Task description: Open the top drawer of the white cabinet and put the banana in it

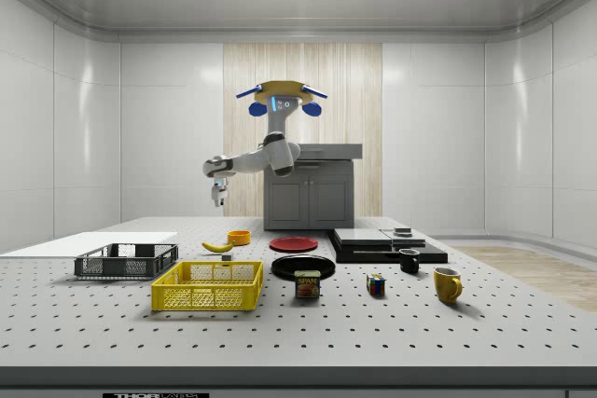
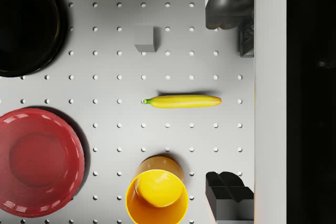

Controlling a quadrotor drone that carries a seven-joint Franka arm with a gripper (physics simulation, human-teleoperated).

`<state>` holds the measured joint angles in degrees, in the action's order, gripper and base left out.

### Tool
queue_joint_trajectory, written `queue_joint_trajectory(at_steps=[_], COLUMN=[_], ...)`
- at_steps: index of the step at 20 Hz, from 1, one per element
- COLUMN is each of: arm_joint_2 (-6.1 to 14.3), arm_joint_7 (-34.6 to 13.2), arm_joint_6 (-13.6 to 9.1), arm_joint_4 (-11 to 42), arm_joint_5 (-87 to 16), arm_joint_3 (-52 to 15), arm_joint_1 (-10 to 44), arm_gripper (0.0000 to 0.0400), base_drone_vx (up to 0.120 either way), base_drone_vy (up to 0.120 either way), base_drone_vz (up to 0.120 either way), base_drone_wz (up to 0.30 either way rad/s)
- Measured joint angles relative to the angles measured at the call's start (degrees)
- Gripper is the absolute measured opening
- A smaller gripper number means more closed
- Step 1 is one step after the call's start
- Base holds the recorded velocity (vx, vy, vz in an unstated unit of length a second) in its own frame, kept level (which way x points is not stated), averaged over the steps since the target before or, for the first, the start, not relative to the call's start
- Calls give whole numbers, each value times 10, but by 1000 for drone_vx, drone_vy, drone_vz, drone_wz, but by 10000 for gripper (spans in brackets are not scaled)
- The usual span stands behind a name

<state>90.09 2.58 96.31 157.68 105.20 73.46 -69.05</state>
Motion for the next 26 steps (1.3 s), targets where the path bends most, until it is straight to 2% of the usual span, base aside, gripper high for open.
queue_joint_trajectory(at_steps=[8, 26], arm_joint_2=[-1, -6], arm_joint_7=[1, 0], arm_joint_6=[8, 13], arm_joint_4=[-6, -13], arm_joint_5=[17, 37], arm_joint_3=[-19, -39], arm_joint_1=[-4, -8], arm_gripper=[400, 400], base_drone_vx=[0, 0], base_drone_vy=[0, 0], base_drone_vz=[0, -120], base_drone_wz=[0, 0])
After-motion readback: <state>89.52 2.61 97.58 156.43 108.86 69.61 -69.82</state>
